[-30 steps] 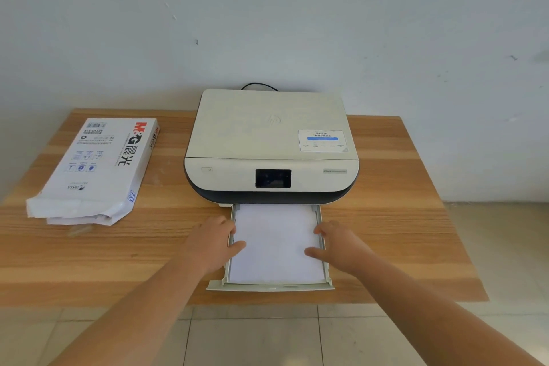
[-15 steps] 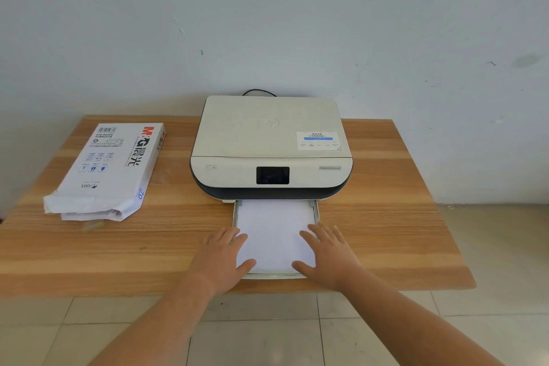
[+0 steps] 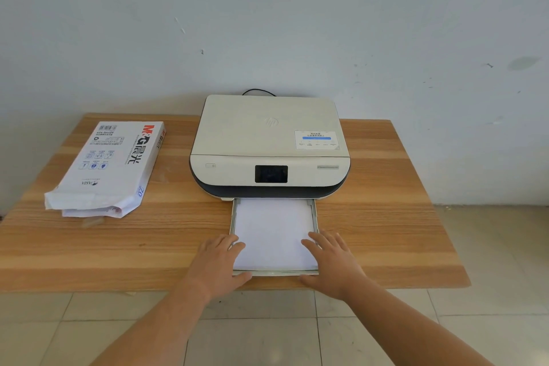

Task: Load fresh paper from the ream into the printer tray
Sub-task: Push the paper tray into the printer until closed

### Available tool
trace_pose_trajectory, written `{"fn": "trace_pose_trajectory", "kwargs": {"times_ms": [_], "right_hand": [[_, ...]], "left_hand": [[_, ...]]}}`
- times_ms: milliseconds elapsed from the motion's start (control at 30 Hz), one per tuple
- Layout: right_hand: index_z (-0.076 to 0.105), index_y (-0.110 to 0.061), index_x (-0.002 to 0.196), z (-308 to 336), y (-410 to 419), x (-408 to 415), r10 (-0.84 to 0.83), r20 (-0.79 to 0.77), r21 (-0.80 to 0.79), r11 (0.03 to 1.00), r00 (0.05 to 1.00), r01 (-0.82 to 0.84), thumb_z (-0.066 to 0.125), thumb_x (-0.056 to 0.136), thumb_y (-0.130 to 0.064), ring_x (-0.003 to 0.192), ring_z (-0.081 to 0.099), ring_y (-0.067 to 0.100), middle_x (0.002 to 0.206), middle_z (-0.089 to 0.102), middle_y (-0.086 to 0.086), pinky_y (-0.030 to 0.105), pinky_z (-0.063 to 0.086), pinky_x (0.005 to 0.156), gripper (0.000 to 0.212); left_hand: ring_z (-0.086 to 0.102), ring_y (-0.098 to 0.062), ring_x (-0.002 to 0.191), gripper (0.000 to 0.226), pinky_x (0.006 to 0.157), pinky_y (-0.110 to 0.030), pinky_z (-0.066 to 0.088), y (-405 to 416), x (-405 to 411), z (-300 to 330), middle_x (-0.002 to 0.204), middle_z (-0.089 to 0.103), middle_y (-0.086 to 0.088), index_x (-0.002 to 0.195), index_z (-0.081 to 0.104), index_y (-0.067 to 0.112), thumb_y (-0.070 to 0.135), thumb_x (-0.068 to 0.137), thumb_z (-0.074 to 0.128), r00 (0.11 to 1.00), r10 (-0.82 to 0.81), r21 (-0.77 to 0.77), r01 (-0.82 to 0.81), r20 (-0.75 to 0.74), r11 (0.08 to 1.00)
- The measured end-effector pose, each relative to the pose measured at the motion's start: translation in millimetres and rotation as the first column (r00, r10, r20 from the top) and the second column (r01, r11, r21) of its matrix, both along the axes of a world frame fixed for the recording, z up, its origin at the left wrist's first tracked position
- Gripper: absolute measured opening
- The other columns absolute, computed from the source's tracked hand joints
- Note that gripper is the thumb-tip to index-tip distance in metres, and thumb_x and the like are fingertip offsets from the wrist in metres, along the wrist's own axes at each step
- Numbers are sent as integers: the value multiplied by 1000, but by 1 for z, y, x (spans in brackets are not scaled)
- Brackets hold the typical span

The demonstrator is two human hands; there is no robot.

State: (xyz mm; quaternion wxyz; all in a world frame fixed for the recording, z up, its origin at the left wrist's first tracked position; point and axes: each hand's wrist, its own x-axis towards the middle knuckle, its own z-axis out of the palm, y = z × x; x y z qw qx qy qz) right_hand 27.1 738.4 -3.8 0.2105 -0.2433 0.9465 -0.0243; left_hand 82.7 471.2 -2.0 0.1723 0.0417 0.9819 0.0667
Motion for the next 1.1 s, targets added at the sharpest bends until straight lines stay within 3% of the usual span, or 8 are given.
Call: {"fn": "trace_pose_trajectory", "kwargs": {"times_ms": [500,833,1100], "right_hand": [[13,-27,152,-28,-7,1,5,-25,86,996,1000,-3,49,91,-50,149,-5,25,161,5,1,47,-5,120,74],[16,-28,151,-32,-11,-5,0,-30,62,998,1000,2,50,92,-44,149,-1,25,161,7,2,47,-3,121,71],[9,-26,152,-28,-9,-18,-14,-48,56,998,999,17,54,88,-49,149,-2,23,161,5,2,46,-3,121,81]], "left_hand": [[19,-16,140,66,114,-39,15,2,0,-28,151,27,5,143,32,26,54,86,50,999,31,-54,-30,23,998],[28,-17,136,70,112,-40,21,-2,-6,-36,146,34,5,143,30,25,55,84,54,996,70,-49,-73,-59,996],[25,-18,137,77,112,-40,20,-5,-15,-32,147,30,4,143,28,23,59,81,55,995,43,-84,-51,-90,995]]}}
